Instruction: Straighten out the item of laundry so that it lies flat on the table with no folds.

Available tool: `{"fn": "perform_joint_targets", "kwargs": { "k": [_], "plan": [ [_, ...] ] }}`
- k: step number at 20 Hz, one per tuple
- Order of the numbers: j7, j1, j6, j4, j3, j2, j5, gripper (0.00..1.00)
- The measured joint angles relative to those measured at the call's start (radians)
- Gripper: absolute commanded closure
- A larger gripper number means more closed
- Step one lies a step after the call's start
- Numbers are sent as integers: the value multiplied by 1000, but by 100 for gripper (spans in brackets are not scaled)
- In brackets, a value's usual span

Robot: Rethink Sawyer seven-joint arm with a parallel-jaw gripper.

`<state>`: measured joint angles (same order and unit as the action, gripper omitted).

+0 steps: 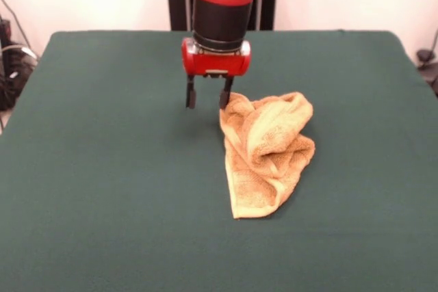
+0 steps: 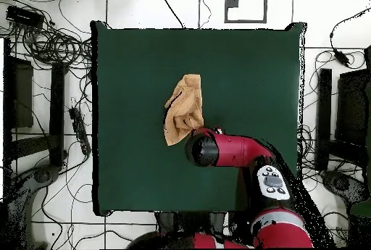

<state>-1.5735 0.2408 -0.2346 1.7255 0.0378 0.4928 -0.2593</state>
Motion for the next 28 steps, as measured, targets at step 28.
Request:
{"fn": "perform_joint_targets", "kwargs": {
  "k": [28],
  "plan": [
    [0,-77,-52,86,-1,195,43,0]
  ]
}}
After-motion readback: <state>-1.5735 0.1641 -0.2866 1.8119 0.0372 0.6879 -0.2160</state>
